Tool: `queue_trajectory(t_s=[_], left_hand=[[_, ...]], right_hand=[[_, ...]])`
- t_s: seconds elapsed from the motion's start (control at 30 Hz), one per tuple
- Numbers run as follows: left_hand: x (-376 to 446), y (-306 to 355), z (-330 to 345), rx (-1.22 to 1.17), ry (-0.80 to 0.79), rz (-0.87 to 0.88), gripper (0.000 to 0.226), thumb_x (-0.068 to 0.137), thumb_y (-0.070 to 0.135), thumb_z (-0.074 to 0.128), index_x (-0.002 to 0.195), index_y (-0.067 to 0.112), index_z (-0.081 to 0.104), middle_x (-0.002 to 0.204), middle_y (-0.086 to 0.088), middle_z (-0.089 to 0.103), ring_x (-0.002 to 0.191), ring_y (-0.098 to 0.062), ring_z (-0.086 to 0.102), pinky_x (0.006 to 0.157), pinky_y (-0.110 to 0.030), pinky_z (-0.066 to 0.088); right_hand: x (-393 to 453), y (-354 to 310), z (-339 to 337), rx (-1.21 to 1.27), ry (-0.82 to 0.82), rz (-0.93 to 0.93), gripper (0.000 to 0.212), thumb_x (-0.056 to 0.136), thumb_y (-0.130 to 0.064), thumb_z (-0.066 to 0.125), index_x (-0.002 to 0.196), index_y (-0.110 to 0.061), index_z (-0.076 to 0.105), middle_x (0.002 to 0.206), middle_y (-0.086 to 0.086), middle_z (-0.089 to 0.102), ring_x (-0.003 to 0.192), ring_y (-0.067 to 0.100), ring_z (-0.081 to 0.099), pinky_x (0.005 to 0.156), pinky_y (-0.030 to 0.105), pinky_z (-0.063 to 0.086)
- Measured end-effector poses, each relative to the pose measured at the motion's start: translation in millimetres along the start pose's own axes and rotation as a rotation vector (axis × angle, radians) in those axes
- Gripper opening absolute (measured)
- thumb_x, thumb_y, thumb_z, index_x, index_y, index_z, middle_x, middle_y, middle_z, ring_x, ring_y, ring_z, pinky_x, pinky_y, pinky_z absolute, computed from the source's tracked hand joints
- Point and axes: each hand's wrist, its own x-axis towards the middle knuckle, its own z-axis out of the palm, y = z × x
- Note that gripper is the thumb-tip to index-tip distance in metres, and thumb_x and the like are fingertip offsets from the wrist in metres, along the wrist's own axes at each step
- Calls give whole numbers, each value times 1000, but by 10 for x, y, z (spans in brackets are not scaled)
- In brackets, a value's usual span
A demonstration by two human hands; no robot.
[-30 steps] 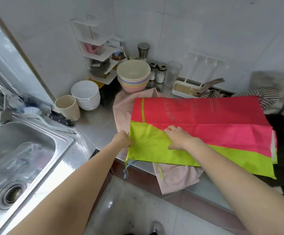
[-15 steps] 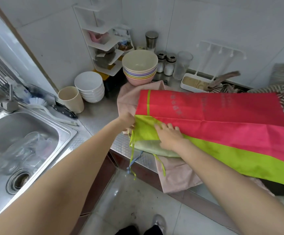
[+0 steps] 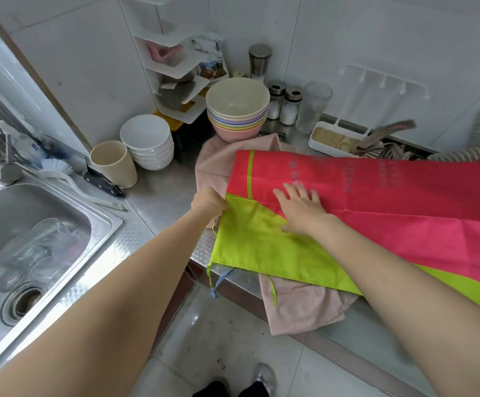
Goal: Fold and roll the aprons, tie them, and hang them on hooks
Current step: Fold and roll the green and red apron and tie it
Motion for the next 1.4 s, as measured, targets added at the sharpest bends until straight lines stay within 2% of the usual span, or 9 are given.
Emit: queue_trajectory(t_s=[0.17,0.27,0.43,0.6,0.8,0.93,1.07,1.2,1.4], left_hand=[[131,75,78,-231,-71,-51,21,85,7,64,67,8,54,53,-1,50,50,-13,52,52,-18,45],[139,84,80,-77,2,-60,22,85,9,55,65,8,46,70,-8,54,74,-24,58,74,-28,50],[171,128,58,-250,-101,-138,31,86,4,58,60,8,41,57,-8,43,42,-14,43,42,-21,38],[163,129,19,-495,-249,-194,25,88,2,60,70,8,44,65,-5,40,56,-12,37,52,-21,32],[-162,495,-278,-431,-249,318,36,83,-10,59,93,19,41,80,-1,48,64,-9,45,46,-15,41],[-449,851,-623,-80,-265,717,54,80,-17,54,118,17,37,69,-7,42,58,-16,42,48,-23,37],[-626,987,-823,11,-244,686,61,79,-14,53,132,13,40,89,-6,49,78,-19,49,60,-23,41],[-818,983,-876,103,-172,652,46,82,-6,57,125,9,52,97,-5,49,87,-17,48,52,-16,37],[-1150,1337,-1215,219,-94,774,42,82,1,60,123,6,52,71,6,47,75,-17,50,55,-16,37]], right_hand=[[69,180,10,14,-33,23,90,85,-31,65,150,-16,4,157,8,3,145,27,1,114,55,6],[97,244,10,-10,-19,23,88,85,-30,64,150,-15,6,157,7,6,145,26,3,114,55,5],[166,259,-13,15,-27,12,86,87,-30,62,150,-17,5,158,6,2,146,26,0,114,55,3],[182,192,-47,45,-19,-50,92,85,-37,65,150,-17,4,158,3,2,146,24,1,115,54,3],[214,86,-271,242,115,-138,93,78,-37,71,149,-16,14,156,1,17,144,19,17,116,51,13],[165,102,-508,410,247,-184,76,75,-30,74,140,-17,39,140,9,48,130,28,44,105,41,35],[23,45,-732,644,212,-295,107,62,-34,84,149,-14,23,152,5,29,141,19,24,116,35,21],[-196,-11,-898,556,159,-307,98,74,-28,78,149,-12,16,156,4,16,145,17,10,111,21,10],[-387,-104,-1302,558,391,-210,76,73,-27,79,137,-8,42,132,13,53,123,27,48,89,28,37]])
